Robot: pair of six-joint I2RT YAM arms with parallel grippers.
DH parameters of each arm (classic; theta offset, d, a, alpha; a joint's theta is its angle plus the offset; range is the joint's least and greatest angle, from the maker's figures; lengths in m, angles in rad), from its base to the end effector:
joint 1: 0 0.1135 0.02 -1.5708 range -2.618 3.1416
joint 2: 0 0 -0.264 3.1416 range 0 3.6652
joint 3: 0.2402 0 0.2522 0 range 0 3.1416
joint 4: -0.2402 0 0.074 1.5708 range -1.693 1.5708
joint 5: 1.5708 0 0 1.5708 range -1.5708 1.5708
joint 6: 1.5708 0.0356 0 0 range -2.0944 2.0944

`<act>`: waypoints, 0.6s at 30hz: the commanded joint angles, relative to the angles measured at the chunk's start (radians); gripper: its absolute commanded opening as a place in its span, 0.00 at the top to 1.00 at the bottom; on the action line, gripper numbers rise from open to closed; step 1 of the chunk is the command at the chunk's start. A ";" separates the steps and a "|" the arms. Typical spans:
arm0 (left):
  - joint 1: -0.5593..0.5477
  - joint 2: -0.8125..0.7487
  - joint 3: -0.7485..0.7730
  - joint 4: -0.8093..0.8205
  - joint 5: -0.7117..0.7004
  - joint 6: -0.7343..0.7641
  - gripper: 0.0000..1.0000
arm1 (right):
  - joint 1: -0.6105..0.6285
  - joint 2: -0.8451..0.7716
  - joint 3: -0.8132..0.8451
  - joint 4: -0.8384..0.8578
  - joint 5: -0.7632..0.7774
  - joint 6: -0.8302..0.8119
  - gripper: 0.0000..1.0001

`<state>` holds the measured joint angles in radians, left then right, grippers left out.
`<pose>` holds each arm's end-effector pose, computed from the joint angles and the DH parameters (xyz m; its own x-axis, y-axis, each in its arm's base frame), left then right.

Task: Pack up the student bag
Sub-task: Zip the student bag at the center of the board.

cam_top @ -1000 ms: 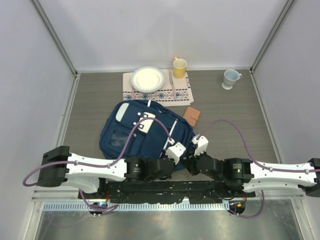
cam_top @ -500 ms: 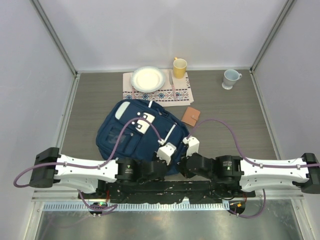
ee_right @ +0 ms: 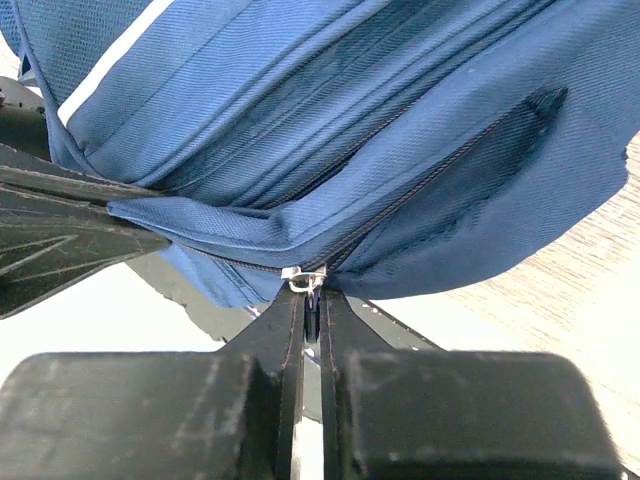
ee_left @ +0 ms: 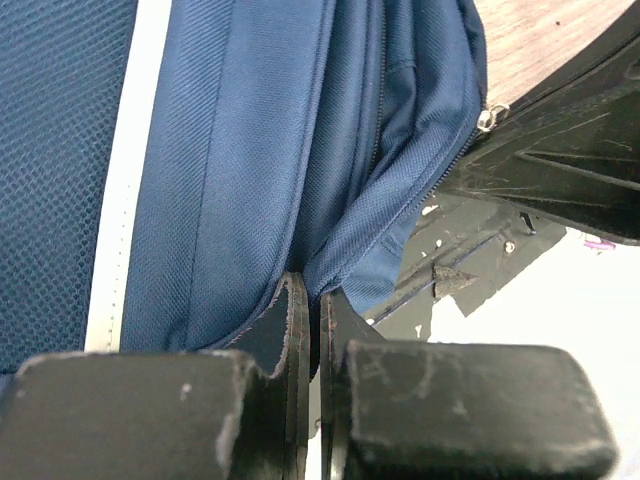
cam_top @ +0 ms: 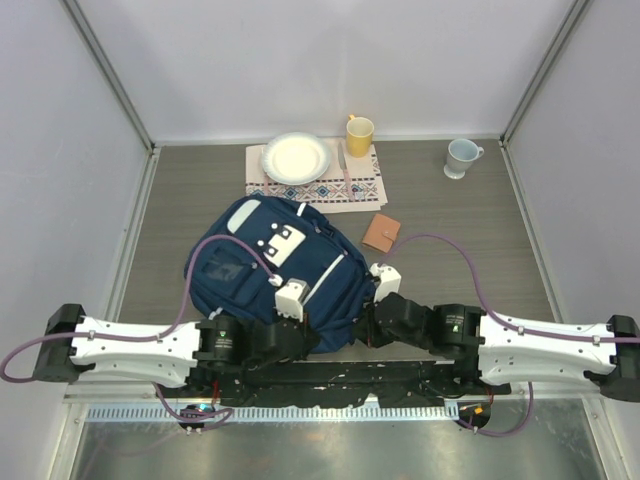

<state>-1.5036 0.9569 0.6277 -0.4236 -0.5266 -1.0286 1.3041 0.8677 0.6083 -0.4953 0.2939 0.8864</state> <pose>0.0310 -0.1939 0.2352 -0.7414 -0.0112 -0.6709 0.3931 0.8031 -0.4478 0.0574 0.1711 0.2360 -0.7864 -0.0646 -0.6143 -0.4086 0.8002 0.4390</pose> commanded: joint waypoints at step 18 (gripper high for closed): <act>0.022 -0.280 -0.014 -0.463 -0.182 -0.096 1.00 | -0.201 -0.002 -0.091 -0.025 0.136 -0.096 0.99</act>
<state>-1.5032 0.7059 0.6086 -0.7055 -0.5705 -1.2076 1.1496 0.8886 0.5583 -0.3683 0.2432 0.8925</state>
